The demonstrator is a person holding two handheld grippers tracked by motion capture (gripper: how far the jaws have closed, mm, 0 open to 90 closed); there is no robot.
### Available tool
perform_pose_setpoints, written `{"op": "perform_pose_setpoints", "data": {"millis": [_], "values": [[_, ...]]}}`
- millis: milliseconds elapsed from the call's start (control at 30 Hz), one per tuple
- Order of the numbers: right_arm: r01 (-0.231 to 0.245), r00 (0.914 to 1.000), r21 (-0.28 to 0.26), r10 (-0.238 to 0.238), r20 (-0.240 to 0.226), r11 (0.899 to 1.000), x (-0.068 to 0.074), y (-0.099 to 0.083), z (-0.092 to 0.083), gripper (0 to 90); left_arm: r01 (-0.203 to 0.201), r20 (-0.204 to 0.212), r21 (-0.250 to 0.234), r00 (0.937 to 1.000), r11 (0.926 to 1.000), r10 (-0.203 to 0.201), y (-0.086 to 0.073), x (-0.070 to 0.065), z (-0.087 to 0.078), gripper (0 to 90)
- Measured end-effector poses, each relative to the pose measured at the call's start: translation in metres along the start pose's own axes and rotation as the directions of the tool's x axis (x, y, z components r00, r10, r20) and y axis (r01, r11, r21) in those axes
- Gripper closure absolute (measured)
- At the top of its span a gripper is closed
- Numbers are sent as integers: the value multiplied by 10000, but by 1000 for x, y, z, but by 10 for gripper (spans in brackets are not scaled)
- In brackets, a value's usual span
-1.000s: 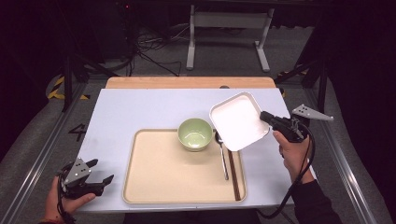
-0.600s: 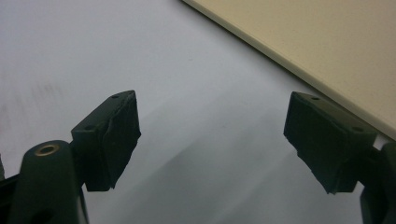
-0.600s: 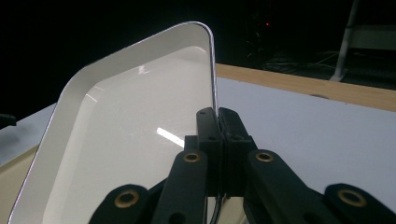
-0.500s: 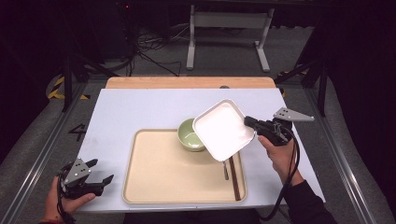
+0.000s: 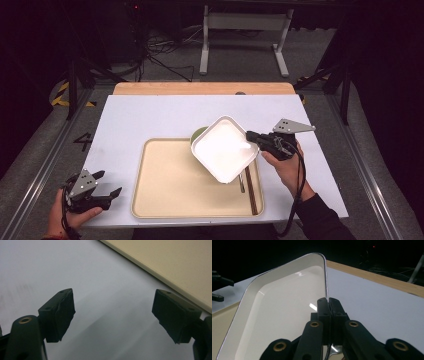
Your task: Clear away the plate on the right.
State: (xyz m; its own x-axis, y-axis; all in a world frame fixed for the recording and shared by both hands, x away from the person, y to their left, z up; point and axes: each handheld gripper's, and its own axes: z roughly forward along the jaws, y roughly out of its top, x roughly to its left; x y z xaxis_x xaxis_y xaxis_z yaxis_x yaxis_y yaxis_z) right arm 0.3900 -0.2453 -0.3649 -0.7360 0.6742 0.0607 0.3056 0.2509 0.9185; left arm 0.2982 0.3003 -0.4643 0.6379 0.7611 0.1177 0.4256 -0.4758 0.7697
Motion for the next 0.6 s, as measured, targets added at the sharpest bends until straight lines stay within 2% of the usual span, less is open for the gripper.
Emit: {"op": "perform_pose_setpoints", "data": {"millis": [267,600], "values": [[520,9982,267,-511,-316,9983,14,0,12,893,-7,-13,27,10000,10000,7,0,0,0,194],[1223,9903,647,-1175,-736,9904,32,-2,26,892,-6,-6,19,10000,10000,6,0,0,0,194]]}}
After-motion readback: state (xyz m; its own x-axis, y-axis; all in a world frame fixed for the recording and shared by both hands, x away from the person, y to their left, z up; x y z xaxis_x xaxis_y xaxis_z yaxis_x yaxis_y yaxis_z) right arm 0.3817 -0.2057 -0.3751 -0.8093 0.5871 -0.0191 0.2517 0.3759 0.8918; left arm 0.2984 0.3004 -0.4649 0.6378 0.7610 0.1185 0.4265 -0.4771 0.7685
